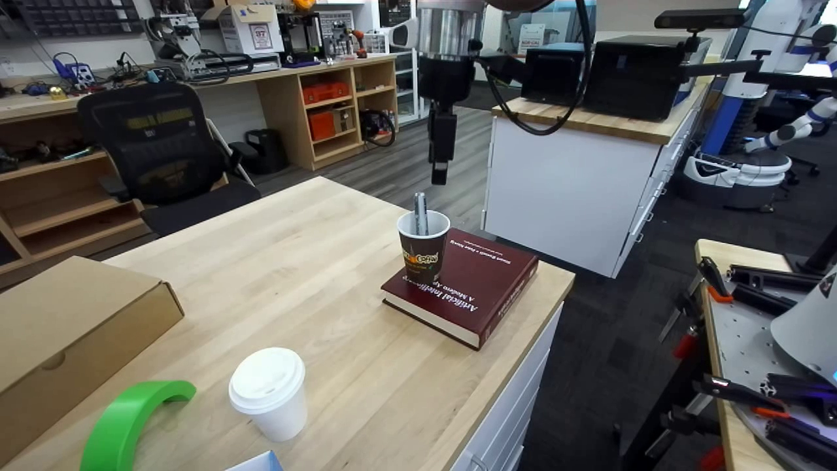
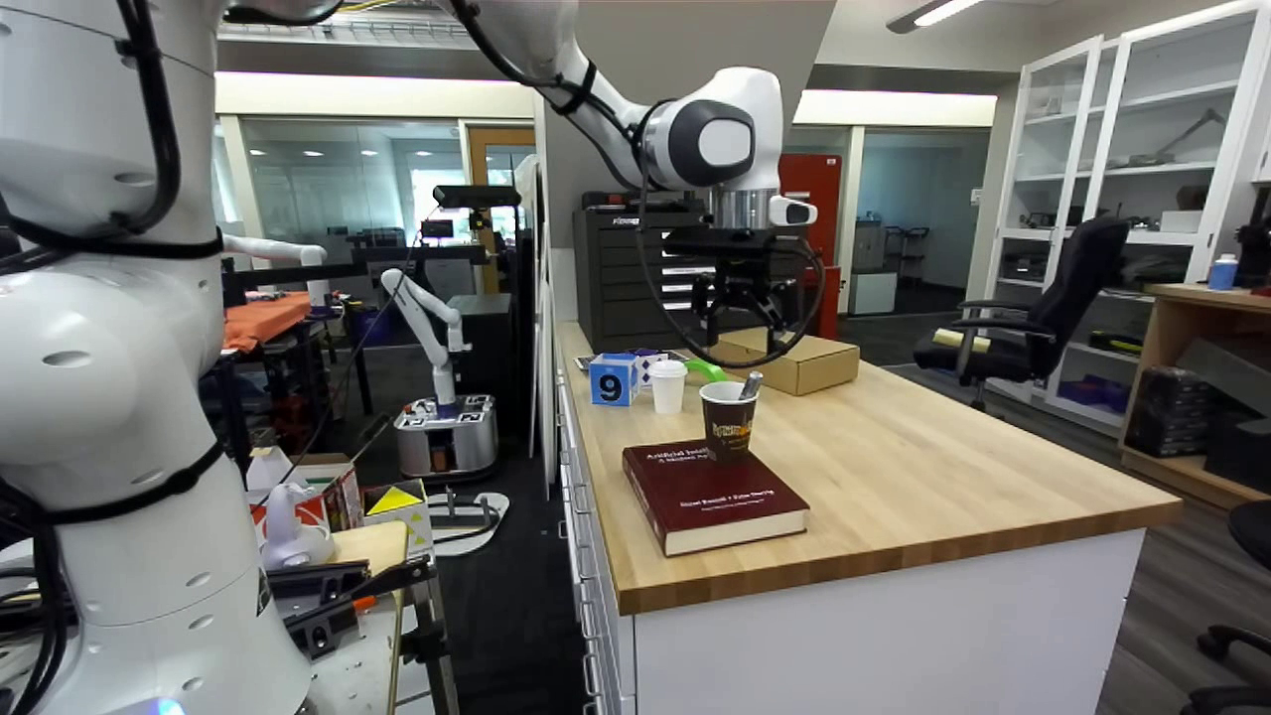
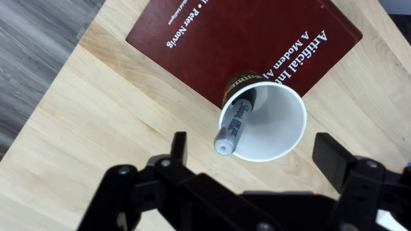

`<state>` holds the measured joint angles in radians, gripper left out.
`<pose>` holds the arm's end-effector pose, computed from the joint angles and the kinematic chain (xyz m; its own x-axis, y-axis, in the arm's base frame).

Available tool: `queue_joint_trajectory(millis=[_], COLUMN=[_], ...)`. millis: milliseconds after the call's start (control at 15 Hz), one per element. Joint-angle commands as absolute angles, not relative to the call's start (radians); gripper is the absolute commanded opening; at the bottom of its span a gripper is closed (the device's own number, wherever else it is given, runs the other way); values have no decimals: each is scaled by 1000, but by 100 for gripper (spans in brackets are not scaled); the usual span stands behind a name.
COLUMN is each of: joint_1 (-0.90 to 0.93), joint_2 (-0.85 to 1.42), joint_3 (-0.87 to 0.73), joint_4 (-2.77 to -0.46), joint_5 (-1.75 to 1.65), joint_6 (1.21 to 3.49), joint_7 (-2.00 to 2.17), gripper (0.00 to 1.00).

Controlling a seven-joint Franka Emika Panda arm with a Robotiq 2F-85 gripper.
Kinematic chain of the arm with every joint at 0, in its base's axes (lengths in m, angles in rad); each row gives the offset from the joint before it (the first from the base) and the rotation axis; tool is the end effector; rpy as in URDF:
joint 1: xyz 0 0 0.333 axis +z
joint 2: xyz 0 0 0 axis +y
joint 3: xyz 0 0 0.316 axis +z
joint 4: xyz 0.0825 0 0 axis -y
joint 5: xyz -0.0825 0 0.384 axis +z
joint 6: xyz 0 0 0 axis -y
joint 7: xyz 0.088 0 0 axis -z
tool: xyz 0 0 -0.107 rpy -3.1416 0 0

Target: Remove the pen from the cup and put the pen on the book

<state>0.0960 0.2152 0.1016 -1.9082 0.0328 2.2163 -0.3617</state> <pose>0.6041 0.1192 0.3951 0.8547 0.5085 0.1046 0.5125 -0.8586 -0.0134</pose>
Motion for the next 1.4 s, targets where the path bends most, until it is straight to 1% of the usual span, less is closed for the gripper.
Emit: queue_joint_trajectory(millis=[0,1333], joint_1=[82,54], joint_2=[264,393], joint_3=[124,138], joint_4=[-1875,-1765], joint_5=[43,39], joint_6=[2245,2212], joint_7=[-417,-493], gripper=[100,99])
